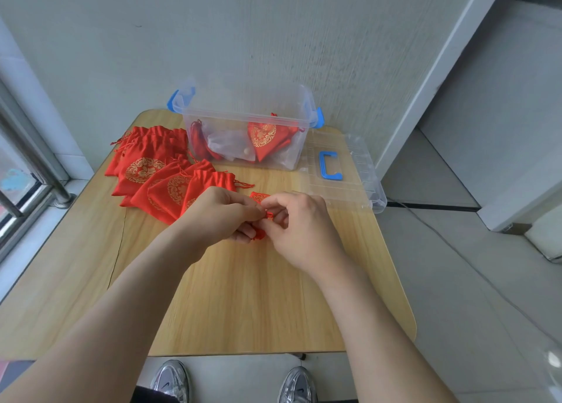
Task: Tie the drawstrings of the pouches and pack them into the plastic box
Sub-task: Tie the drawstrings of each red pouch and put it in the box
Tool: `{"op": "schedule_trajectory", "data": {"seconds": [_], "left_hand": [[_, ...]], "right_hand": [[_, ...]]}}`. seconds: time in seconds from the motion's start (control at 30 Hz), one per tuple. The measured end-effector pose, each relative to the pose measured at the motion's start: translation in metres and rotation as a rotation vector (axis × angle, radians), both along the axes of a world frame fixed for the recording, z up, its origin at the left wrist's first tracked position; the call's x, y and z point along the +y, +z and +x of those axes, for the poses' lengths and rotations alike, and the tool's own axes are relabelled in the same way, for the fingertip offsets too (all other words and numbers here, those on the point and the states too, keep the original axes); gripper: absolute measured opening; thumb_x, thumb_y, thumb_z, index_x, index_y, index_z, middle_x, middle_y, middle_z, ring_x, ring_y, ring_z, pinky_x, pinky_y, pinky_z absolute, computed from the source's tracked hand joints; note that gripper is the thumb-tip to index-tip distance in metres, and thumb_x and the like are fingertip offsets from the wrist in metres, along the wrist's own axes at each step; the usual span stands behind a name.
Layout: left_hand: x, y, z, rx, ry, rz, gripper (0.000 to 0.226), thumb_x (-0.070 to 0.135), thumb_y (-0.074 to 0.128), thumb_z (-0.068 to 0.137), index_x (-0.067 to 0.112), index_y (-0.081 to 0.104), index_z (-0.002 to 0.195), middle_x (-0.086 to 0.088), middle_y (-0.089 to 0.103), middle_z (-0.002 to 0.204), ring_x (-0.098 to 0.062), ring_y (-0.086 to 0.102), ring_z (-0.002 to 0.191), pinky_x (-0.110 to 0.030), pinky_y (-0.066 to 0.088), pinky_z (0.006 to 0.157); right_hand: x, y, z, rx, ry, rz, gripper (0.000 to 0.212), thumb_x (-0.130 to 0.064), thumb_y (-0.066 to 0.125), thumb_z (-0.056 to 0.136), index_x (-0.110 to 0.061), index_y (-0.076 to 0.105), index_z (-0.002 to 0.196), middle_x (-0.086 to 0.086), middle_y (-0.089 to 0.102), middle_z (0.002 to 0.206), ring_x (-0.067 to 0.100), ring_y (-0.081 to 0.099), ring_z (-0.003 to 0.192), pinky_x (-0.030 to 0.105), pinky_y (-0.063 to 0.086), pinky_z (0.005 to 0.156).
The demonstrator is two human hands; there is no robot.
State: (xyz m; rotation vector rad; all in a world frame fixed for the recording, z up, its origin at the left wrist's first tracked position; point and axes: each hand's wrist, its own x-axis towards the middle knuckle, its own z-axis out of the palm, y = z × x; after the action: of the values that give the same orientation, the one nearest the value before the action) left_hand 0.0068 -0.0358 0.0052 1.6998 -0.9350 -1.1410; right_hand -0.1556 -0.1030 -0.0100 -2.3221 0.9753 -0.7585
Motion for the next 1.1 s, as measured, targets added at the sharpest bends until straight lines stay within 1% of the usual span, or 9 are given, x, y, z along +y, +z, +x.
{"op": "schedule_trajectory", "data": {"seconds": [0.1, 0.33, 0.5, 0.57, 0.63, 0.73, 0.83, 0.93, 1.1], "left_hand": [[0.001, 0.001, 0.000, -0.009, -0.029, -0.010, 0.016, 0.012, 0.072, 0.098, 0.001, 0.082, 0.092, -0.022, 0.078, 0.092, -0.019, 0.072, 0.073, -0.025, 0.061, 0.066], [0.003, -0.001, 0.002, -0.078, -0.095, -0.020, 0.017, 0.009, 0.069, 0.101, 0.000, 0.081, 0.093, -0.021, 0.079, 0.093, -0.017, 0.074, 0.077, -0.023, 0.062, 0.070], [0.003, 0.002, -0.004, -0.083, 0.000, -0.044, 0.005, 0.003, 0.076, 0.095, 0.001, 0.077, 0.099, -0.017, 0.080, 0.086, -0.016, 0.073, 0.070, -0.025, 0.063, 0.065], [0.002, 0.002, -0.004, -0.038, 0.076, -0.052, 0.022, 0.004, 0.081, 0.091, 0.005, 0.068, 0.108, -0.015, 0.080, 0.084, -0.018, 0.074, 0.068, -0.027, 0.063, 0.063], [0.001, 0.001, -0.003, -0.063, 0.106, -0.064, 0.029, 0.008, 0.084, 0.089, 0.008, 0.065, 0.111, -0.012, 0.080, 0.084, -0.015, 0.073, 0.067, -0.026, 0.062, 0.063], [0.001, 0.001, -0.005, -0.194, 0.078, -0.101, 0.022, 0.011, 0.083, 0.089, 0.013, 0.068, 0.106, -0.005, 0.080, 0.086, -0.015, 0.074, 0.070, -0.025, 0.056, 0.063], [0.002, 0.003, -0.008, -0.263, 0.037, -0.148, 0.020, 0.003, 0.080, 0.086, 0.015, 0.071, 0.100, -0.002, 0.080, 0.084, -0.015, 0.077, 0.079, -0.023, 0.058, 0.069], [0.003, 0.004, -0.012, -0.344, 0.082, -0.185, 0.021, 0.004, 0.082, 0.079, 0.019, 0.073, 0.093, 0.004, 0.079, 0.077, -0.008, 0.077, 0.075, -0.028, 0.061, 0.073], [0.002, 0.005, -0.016, -0.415, 0.217, -0.279, 0.021, 0.001, 0.080, 0.074, 0.019, 0.075, 0.084, 0.007, 0.078, 0.070, -0.004, 0.076, 0.066, -0.030, 0.063, 0.064]], "right_hand": [[-0.003, 0.002, -0.001, -0.017, 0.012, -0.008, 0.016, -0.019, 0.085, 0.087, -0.022, 0.083, 0.102, -0.011, 0.076, 0.087, -0.002, 0.062, 0.071, 0.010, 0.050, 0.073], [-0.009, -0.001, 0.000, 0.078, 0.053, -0.122, 0.013, -0.016, 0.081, 0.091, -0.026, 0.086, 0.098, -0.003, 0.071, 0.085, 0.015, 0.065, 0.079, 0.035, 0.056, 0.072], [-0.008, 0.003, 0.002, 0.170, 0.048, -0.183, 0.015, -0.012, 0.074, 0.097, -0.023, 0.085, 0.097, 0.000, 0.068, 0.088, 0.018, 0.065, 0.083, 0.033, 0.055, 0.072], [-0.005, 0.005, 0.004, 0.194, 0.043, -0.203, 0.016, -0.012, 0.072, 0.098, -0.021, 0.084, 0.103, 0.002, 0.067, 0.092, 0.021, 0.065, 0.087, 0.031, 0.054, 0.074], [-0.004, 0.006, 0.005, 0.208, 0.024, -0.207, 0.017, -0.011, 0.070, 0.098, -0.018, 0.083, 0.106, 0.003, 0.067, 0.096, 0.022, 0.065, 0.090, 0.033, 0.054, 0.076], [-0.004, 0.006, 0.007, 0.182, -0.024, -0.168, 0.017, -0.010, 0.069, 0.096, -0.018, 0.082, 0.102, 0.002, 0.069, 0.097, 0.023, 0.065, 0.091, 0.031, 0.050, 0.075], [-0.003, 0.006, 0.008, 0.132, -0.074, -0.086, 0.015, -0.015, 0.068, 0.094, -0.020, 0.082, 0.097, -0.001, 0.074, 0.096, 0.021, 0.066, 0.093, 0.034, 0.055, 0.080], [-0.002, 0.006, 0.008, 0.087, -0.121, -0.019, 0.015, -0.016, 0.069, 0.092, -0.021, 0.083, 0.092, -0.006, 0.077, 0.085, 0.018, 0.068, 0.084, 0.036, 0.059, 0.077], [-0.001, 0.004, 0.011, -0.049, -0.178, 0.105, 0.013, -0.014, 0.074, 0.085, -0.022, 0.082, 0.080, -0.011, 0.074, 0.068, 0.013, 0.071, 0.073, 0.033, 0.061, 0.069]]}}
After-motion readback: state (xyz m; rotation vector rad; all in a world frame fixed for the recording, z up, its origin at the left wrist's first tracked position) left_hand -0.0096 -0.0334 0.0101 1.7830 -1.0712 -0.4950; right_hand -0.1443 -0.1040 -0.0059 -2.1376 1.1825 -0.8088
